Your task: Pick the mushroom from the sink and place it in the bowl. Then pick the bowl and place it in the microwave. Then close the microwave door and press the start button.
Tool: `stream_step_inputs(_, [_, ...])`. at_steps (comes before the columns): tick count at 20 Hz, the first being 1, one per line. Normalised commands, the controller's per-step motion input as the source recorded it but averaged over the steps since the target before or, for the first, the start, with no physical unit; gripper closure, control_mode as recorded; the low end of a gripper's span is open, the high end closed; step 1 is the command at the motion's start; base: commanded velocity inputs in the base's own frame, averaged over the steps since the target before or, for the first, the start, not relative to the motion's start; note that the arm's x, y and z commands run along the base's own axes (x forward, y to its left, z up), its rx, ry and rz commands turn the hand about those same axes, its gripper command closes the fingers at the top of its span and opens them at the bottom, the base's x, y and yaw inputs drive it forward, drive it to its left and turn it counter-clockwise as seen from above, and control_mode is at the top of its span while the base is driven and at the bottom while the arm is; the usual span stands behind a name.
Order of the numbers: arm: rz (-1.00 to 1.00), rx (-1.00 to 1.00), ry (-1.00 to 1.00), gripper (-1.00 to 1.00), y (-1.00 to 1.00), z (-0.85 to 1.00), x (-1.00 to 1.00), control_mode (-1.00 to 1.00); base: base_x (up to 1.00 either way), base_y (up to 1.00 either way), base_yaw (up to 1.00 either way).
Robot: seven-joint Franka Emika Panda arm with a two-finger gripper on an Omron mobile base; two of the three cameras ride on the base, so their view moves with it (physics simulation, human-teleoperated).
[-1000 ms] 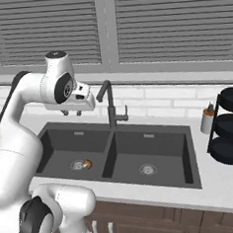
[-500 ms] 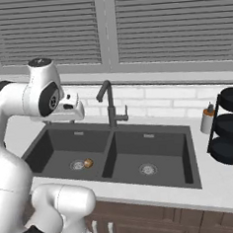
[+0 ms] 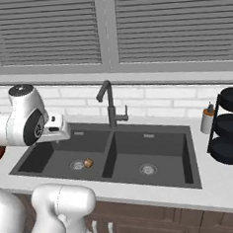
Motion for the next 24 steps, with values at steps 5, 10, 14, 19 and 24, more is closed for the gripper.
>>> stream_step_inputs(5, [0.00,0.00,0.16,-1.00,0.06,-0.46,0.72,-1.00,0.00,0.00,0.00])
stream_step_inputs(10, [0.00,-0.01,0.17,-1.00,0.10,-0.44,0.72,-1.00,0.00,0.00,0.00])
stream_step_inputs(14, [0.00,-0.03,0.14,-1.00,0.03,-0.14,0.39,-1.00,0.00,0.00,0.00])
stream_step_inputs(19, [0.00,-0.05,0.12,-1.00,0.00,-0.35,0.51,-1.00,0.00,0.00,0.00])
stream_step_inputs(24, [0.00,-0.04,0.03,-1.00,0.00,-0.49,0.41,-1.00,0.00,0.00,0.00])
